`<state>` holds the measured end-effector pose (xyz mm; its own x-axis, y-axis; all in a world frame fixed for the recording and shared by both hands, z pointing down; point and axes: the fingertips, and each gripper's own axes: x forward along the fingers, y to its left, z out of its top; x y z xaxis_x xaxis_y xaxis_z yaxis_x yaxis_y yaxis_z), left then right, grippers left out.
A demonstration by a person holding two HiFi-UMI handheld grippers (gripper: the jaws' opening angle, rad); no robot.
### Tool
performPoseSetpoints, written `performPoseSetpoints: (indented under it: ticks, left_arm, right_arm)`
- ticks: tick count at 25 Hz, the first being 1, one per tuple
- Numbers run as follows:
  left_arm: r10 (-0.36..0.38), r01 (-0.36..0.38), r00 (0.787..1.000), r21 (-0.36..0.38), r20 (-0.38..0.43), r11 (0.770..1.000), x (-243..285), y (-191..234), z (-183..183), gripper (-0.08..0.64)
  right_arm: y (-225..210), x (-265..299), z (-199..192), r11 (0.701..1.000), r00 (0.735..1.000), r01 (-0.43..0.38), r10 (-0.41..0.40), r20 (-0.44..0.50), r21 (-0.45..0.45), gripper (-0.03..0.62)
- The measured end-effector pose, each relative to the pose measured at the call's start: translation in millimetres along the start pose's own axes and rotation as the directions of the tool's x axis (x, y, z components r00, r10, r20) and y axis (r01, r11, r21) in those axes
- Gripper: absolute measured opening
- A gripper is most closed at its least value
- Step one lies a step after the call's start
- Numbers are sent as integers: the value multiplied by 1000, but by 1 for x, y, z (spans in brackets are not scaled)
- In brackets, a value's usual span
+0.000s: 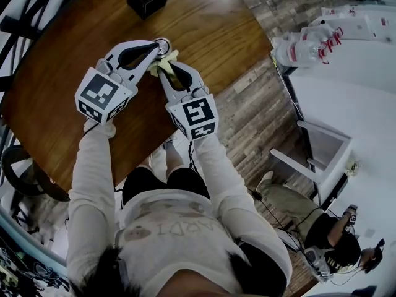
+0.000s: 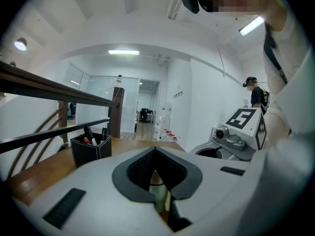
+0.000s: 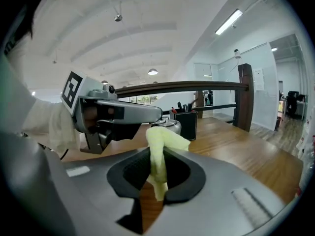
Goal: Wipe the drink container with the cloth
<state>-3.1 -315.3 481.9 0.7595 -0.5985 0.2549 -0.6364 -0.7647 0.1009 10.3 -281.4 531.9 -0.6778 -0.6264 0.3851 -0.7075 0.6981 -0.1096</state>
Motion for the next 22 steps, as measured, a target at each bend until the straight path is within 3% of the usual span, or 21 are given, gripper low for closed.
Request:
performPoseSetpoints:
  ticks: [4, 11, 18, 22]
  left_arm:
    - [-7, 8, 1000, 18, -2, 1000, 2, 0, 0, 5]
    - [-15, 15, 1000, 19, 2, 1000, 2, -2, 2, 5]
    - [-14, 14, 1000, 17, 4, 1000, 0, 0, -2, 5]
    - [-20, 20, 1000, 24, -9, 999, 4, -7, -5, 5]
  right_arm:
    - [-1, 0, -7, 999, 999, -31, 32, -7, 20, 63]
    - [-3, 12, -55, 999, 988, -34, 37, -147, 18, 63]
    - [-1, 21, -65, 999, 987, -42, 46, -153, 32, 63]
    - [-18, 14, -67, 1000, 988, -5, 8, -152, 24, 63]
